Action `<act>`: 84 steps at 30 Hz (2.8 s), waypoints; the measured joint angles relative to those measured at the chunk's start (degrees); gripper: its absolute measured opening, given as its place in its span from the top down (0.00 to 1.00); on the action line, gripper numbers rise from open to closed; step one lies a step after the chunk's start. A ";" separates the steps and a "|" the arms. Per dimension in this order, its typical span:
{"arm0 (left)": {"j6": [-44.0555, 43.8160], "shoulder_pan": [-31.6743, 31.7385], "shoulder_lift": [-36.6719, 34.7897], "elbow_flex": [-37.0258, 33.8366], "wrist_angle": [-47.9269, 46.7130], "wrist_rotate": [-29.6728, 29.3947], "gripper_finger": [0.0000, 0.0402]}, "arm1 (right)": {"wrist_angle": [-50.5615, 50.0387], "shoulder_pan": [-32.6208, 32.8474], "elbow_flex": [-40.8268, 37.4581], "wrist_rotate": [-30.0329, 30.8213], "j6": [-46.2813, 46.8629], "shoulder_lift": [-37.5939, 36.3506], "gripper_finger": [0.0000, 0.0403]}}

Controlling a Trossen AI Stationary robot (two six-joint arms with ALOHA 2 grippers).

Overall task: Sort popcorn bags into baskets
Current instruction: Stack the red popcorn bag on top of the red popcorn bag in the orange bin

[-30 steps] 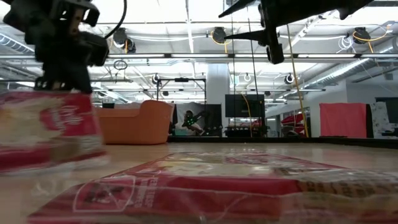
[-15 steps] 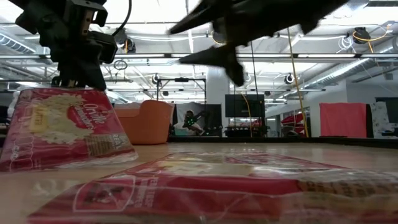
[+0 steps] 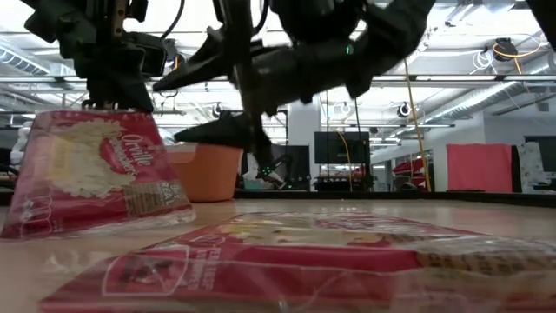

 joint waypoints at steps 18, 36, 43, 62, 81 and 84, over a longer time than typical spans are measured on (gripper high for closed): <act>1.68 0.24 0.00 0.30 1.03 -0.37 1.00 | 6.95 0.64 -0.04 -1.67 -4.67 6.87 0.64; 1.63 0.65 -0.26 0.30 5.44 4.36 0.90 | 10.12 0.19 -0.13 -7.13 -3.42 5.70 0.96; -2.15 1.53 -4.11 0.32 5.92 12.39 0.60 | -3.39 -0.29 -0.13 -9.77 -3.60 -2.59 0.96; 11.82 9.30 -4.21 19.15 -1.72 12.64 0.48 | -44.60 -5.26 -0.06 -14.07 3.19 -32.18 0.96; 36.63 10.32 28.50 36.76 -3.17 21.98 0.14 | -61.43 -3.32 -0.09 -24.62 -5.55 -31.91 0.96; 37.01 9.88 31.32 36.80 0.83 25.16 0.15 | -63.02 -3.09 -0.09 -24.59 -7.42 -31.91 0.96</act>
